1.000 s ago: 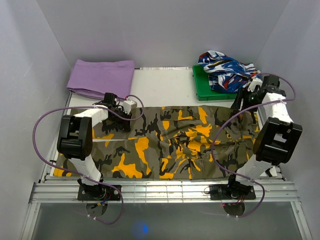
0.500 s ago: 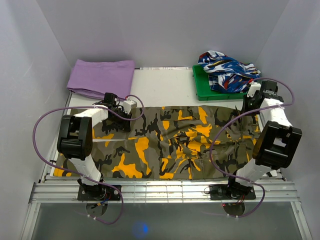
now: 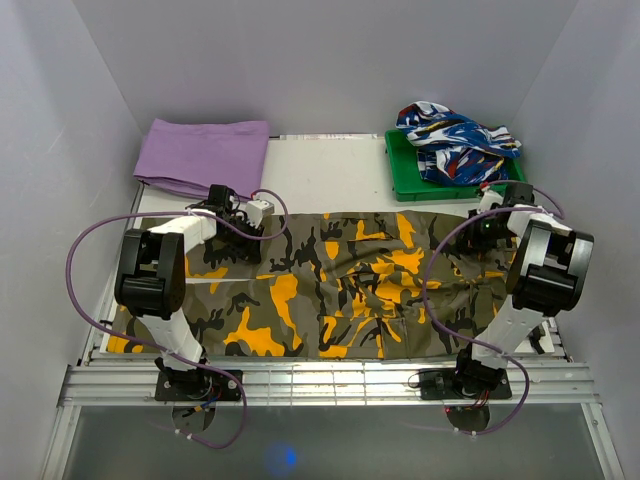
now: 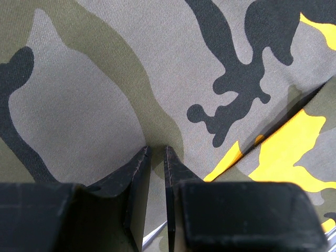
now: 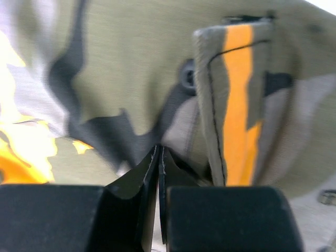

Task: Fold and stack the trousers
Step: Flatten the trousers out, then fold the trousers

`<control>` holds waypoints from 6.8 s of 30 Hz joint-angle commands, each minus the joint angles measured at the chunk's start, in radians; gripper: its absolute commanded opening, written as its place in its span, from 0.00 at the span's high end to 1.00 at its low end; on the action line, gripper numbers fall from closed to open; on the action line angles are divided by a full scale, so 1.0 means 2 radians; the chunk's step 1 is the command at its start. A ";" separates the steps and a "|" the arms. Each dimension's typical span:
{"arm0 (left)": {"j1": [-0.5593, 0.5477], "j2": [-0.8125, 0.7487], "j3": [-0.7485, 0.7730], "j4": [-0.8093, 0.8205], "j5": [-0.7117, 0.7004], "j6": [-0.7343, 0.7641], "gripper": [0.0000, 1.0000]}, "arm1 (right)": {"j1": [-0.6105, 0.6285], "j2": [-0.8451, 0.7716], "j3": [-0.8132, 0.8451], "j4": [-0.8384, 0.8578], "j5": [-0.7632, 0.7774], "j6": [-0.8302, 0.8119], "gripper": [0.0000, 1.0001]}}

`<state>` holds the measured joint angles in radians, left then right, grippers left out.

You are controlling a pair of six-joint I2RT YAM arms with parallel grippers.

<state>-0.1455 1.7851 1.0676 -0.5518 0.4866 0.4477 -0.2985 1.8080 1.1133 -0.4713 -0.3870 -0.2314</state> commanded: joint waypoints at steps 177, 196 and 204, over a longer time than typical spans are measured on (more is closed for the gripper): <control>0.357 0.195 0.395 -0.242 0.125 0.453 1.00 | -0.067 -0.012 0.193 -0.165 -0.057 -0.567 0.92; 0.553 -0.071 0.115 -0.300 0.212 0.680 1.00 | -0.167 -0.256 -0.019 -0.273 -0.078 -0.781 0.92; 0.613 -0.047 -0.018 -0.283 0.033 0.717 1.00 | -0.182 -0.251 -0.164 -0.245 -0.007 -0.824 0.92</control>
<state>1.0668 1.6752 1.0794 -1.1629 0.7063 1.8214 -0.6582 1.2804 0.8589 -0.9871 -0.4648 -1.8252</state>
